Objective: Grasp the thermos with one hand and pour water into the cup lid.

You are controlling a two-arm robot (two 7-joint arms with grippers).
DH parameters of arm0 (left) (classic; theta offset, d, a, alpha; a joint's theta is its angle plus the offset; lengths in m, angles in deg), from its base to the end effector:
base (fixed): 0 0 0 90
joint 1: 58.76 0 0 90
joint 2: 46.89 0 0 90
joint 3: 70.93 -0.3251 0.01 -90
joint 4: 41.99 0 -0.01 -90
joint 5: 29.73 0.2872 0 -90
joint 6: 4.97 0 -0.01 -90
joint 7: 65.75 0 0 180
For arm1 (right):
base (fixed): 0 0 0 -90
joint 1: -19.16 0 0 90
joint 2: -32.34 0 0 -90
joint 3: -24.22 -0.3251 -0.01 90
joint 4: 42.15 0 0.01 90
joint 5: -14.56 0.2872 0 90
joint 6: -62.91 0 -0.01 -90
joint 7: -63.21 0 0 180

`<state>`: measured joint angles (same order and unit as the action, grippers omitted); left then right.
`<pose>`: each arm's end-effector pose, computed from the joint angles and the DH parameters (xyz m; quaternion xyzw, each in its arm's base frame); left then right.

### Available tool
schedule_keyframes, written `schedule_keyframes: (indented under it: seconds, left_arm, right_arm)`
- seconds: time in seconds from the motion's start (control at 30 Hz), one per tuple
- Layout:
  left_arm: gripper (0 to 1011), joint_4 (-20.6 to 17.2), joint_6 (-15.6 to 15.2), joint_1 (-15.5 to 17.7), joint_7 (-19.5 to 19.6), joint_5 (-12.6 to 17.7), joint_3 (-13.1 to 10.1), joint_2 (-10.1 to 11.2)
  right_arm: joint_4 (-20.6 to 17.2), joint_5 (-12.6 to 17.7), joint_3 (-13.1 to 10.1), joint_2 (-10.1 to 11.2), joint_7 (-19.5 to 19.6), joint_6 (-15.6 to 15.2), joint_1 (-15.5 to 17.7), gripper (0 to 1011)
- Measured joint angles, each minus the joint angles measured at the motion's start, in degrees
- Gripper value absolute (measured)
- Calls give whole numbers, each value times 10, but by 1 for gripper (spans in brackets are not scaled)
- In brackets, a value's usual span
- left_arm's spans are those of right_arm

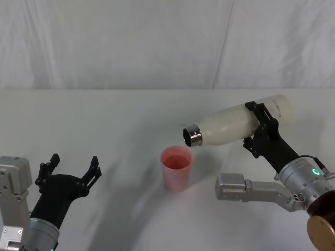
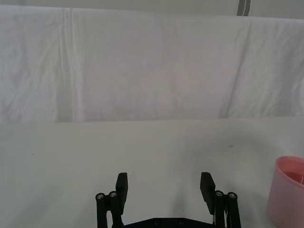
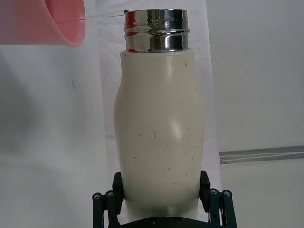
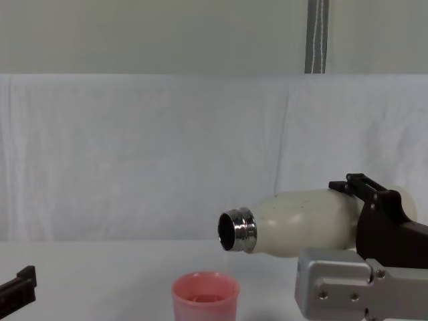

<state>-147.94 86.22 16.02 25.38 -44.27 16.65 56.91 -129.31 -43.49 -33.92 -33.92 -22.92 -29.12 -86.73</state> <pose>0.2225 0.0481 -0.3181 -0.0174 0.0065 0.6616 0.7496 0.3559 0.0069 -0.2994 -0.3507 -0.5874 -0.4045 0.6068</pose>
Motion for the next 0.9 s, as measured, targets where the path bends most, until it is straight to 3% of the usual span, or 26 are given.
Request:
schedule_keyframes:
  seconds: [0.9]
  left_arm:
    - [1001,0,0,0,0,0,0,0]
  right_arm:
    - [-1,0,0,0,-2,0,-2,950]
